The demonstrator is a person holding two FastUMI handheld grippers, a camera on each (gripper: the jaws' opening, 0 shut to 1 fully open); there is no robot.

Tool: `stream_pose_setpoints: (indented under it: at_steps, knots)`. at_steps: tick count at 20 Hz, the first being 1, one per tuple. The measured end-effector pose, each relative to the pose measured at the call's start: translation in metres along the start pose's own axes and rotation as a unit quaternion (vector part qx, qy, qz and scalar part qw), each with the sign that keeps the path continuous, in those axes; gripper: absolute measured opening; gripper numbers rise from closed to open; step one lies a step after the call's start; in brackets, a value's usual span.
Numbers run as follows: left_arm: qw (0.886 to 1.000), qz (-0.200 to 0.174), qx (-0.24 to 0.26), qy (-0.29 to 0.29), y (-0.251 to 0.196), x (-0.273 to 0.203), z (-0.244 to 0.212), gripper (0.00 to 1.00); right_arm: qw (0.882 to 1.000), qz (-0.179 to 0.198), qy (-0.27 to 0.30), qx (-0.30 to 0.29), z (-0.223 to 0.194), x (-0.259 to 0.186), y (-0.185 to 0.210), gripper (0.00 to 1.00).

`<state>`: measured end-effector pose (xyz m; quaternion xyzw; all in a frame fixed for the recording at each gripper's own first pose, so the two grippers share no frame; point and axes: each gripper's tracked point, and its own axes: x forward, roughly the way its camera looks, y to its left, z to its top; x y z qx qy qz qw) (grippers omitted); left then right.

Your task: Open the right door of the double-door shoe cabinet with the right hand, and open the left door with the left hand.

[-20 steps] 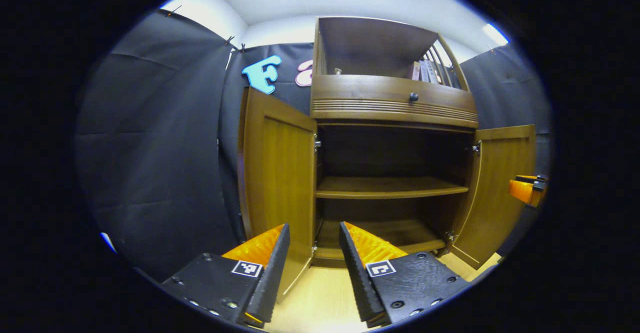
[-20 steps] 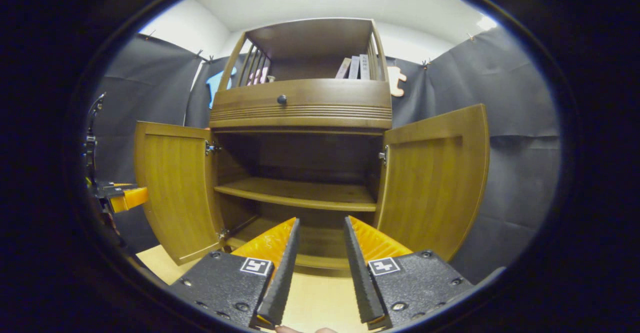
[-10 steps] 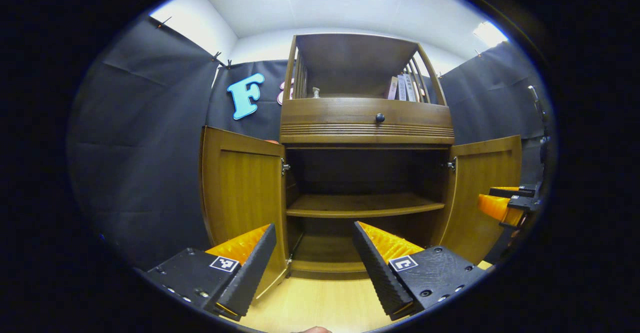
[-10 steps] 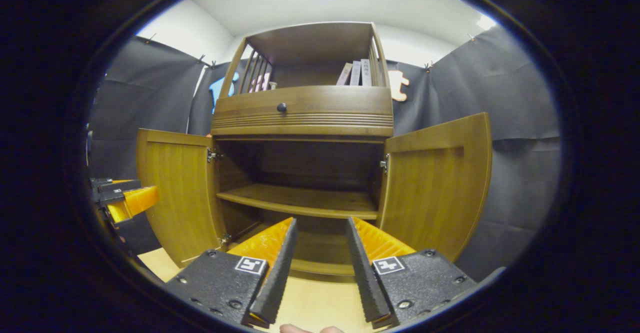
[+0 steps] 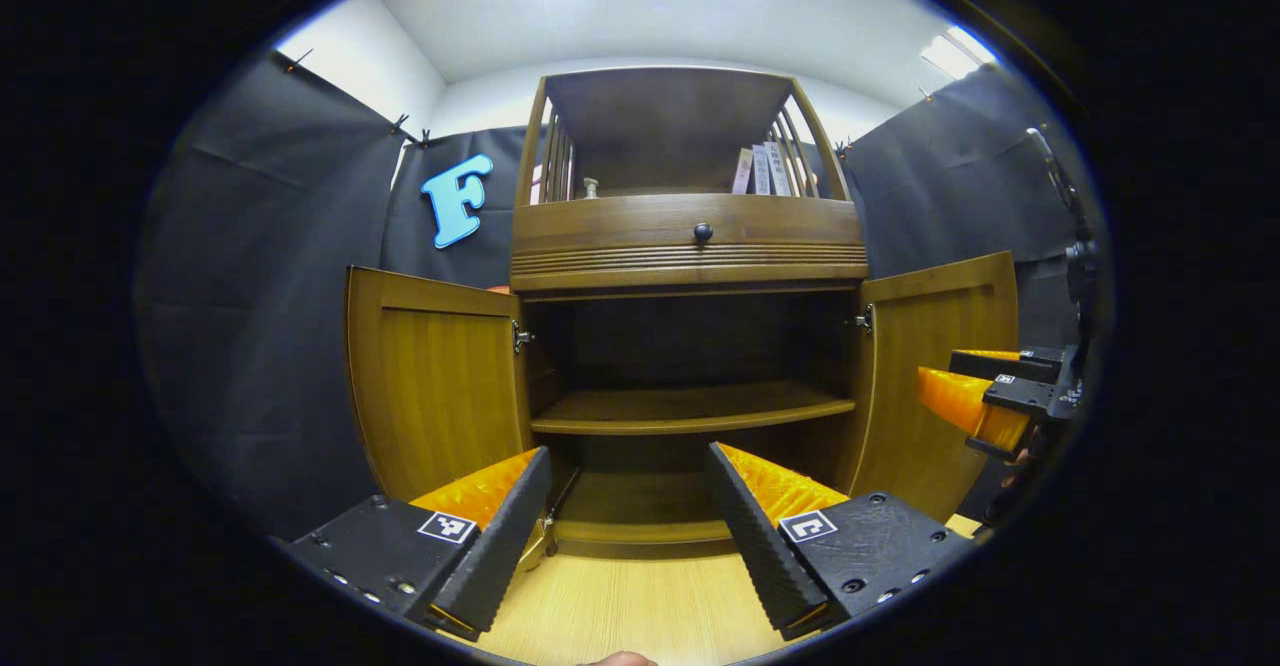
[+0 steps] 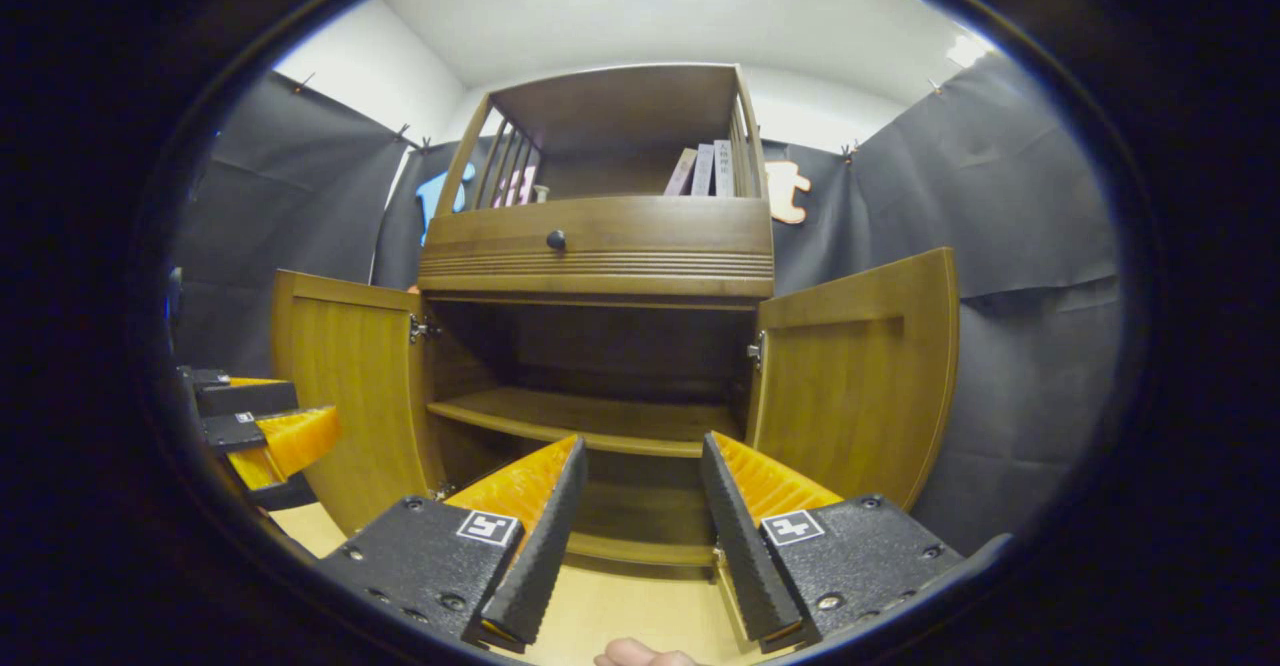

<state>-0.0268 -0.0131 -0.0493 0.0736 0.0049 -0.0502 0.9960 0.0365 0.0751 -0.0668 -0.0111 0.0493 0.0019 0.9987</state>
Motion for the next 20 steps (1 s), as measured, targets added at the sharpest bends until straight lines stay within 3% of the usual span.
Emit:
stream_pose_setpoints:
  at_steps: [1, 2, 20]
  knots:
    - [1.000, 0.001, 0.000, -0.001, 0.001, -0.001, 0.000, 1.00, 1.000, 0.001, 0.000, 0.001, 0.000, 0.002, 0.001, 0.75]
    - [1.000, 0.002, -0.001, -0.005, 0.002, -0.001, 0.004, 0.94, 1.000, 0.002, 0.000, 0.001, 0.001, 0.004, 0.002, 0.75]
    - [0.999, 0.044, -0.016, -0.022, 0.013, 0.002, 0.020, 0.94, 0.999, 0.040, -0.015, 0.009, 0.010, 0.034, 0.034, 0.75]
